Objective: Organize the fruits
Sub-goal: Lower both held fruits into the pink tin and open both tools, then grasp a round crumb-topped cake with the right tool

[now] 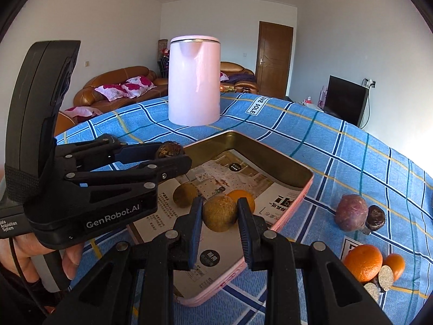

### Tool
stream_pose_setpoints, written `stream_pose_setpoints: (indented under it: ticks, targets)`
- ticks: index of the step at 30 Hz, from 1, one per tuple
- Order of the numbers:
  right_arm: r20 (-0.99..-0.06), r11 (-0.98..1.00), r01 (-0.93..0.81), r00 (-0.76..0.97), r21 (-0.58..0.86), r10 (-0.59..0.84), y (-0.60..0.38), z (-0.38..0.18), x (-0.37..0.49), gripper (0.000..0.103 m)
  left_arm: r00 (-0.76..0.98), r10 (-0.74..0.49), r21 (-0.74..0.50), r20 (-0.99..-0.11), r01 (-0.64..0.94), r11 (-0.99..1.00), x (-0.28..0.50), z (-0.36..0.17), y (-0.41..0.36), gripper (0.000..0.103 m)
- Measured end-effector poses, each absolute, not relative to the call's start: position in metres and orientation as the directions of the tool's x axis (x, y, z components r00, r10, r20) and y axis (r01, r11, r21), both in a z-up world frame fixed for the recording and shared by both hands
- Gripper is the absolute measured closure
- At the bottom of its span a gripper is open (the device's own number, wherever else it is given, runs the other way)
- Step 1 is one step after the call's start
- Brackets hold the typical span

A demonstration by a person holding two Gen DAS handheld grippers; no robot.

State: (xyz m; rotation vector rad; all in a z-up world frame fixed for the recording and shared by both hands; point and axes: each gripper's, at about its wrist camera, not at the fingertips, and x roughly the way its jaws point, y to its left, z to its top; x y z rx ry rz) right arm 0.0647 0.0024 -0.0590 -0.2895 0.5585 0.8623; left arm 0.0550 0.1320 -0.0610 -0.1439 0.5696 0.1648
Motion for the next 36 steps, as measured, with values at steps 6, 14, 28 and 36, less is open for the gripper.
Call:
stream_pose_setpoints:
  ticks: [6,14,28,36]
  targets:
    - [-0.621,0.634,-0.773,0.500,-0.007,0.603,0.008,-0.066,0.073,0.065,0.833,0.124,-0.072,-0.539,-0.193,0.979,0.053,-0.059,0.127,0.053]
    - [-0.571,0.714,-0.700,0.585,0.004,0.576,-0.056,-0.055,0.060,0.053,0.870,0.099,-0.090,-0.483,-0.162,0.983,0.040,-0.042,0.110,0.041]
    - [-0.681,0.871,-0.486,0.612,0.077,0.402,-0.142,-0.082,0.097,0.054,0.865,-0.048,-0.064,-0.500,0.018,0.998,0.052,-0.044,0.034,0.032]
    - [-0.709,0.876,-0.473,0.585,0.096,0.394,-0.143,-0.090,0.109,0.067,0.856,-0.077,-0.053,-0.512,0.058,0.997,0.059,-0.043,0.018,0.032]
